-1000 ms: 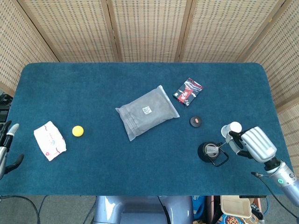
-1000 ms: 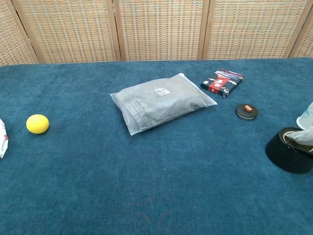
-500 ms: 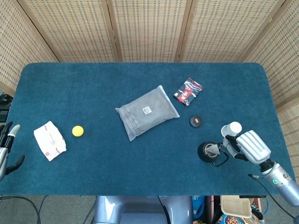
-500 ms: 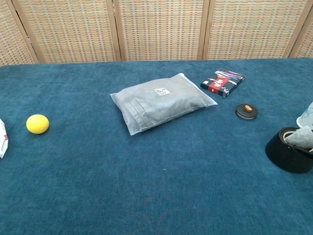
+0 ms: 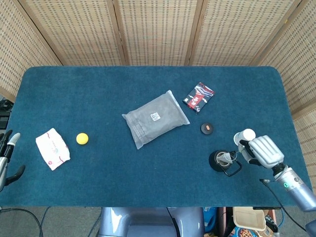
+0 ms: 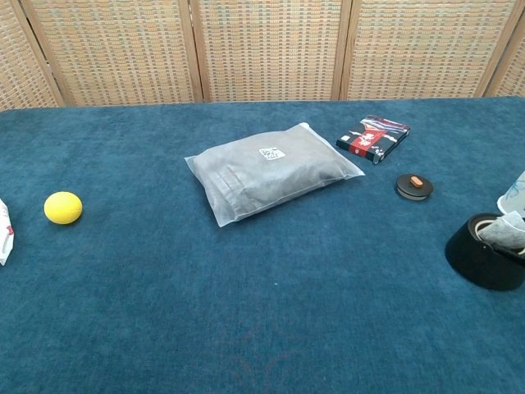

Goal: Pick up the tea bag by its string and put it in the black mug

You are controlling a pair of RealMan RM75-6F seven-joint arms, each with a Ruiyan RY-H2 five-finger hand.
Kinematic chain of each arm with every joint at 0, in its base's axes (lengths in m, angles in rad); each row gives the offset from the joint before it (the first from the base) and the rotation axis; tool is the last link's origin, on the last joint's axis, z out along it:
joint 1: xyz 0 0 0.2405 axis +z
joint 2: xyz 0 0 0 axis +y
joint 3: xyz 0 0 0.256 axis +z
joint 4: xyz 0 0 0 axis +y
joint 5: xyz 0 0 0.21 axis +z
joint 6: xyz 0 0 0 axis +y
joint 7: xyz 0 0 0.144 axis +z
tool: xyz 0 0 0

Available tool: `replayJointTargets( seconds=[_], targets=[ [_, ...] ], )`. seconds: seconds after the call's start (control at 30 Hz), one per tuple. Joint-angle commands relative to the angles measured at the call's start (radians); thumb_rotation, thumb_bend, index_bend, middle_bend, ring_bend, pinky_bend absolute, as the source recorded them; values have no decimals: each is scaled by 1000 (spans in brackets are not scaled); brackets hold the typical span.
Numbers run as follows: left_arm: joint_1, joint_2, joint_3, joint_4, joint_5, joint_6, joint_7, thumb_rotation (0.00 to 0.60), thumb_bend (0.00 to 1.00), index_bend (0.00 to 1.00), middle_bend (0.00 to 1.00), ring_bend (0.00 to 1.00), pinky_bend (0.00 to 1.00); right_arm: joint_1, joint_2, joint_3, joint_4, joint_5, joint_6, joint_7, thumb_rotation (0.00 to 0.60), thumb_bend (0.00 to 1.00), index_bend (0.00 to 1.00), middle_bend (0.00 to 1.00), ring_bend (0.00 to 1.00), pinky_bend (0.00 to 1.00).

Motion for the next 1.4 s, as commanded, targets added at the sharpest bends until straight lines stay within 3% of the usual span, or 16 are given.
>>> replayJointTargets(
  seconds=[0.03, 0.33, 0.6, 0.73, 0.97, 1.13, 1.4],
  targets=[
    [0, 0, 0, 1, 0, -1, -1, 600, 323, 31, 0, 0, 0, 12, 20, -8, -16, 10, -34, 1, 600, 801, 530, 863, 908, 954],
    [-3, -4, -1, 8, -1, -5, -5, 600, 323, 31, 0, 0, 0, 27, 54, -11, -35, 39, -100, -6, 600, 801, 442, 845, 908, 954],
    [-3, -7, -1, 14, -1, -5, -9, 600, 324, 31, 0, 0, 0, 40, 86, -5, -78, 93, -177, -42, 579, 801, 264, 827, 907, 942],
    [-2, -8, -1, 16, -2, -6, -12, 600, 323, 31, 0, 0, 0, 42, 96, 1, -87, 118, -199, -71, 513, 801, 235, 829, 907, 943],
    [-3, -8, -1, 19, 0, -7, -13, 600, 323, 31, 0, 0, 0, 44, 116, 12, -124, 100, -177, -79, 505, 801, 221, 853, 907, 943],
    [-4, -4, -4, 17, 3, -3, -11, 600, 323, 31, 0, 0, 0, 79, 168, 7, -196, 80, -231, -90, 503, 802, 221, 893, 909, 943],
    [-5, 2, -5, 12, 6, 1, -7, 600, 323, 31, 0, 0, 0, 149, 211, 6, -273, 53, -334, -119, 476, 980, 220, 965, 982, 987]
  ],
)
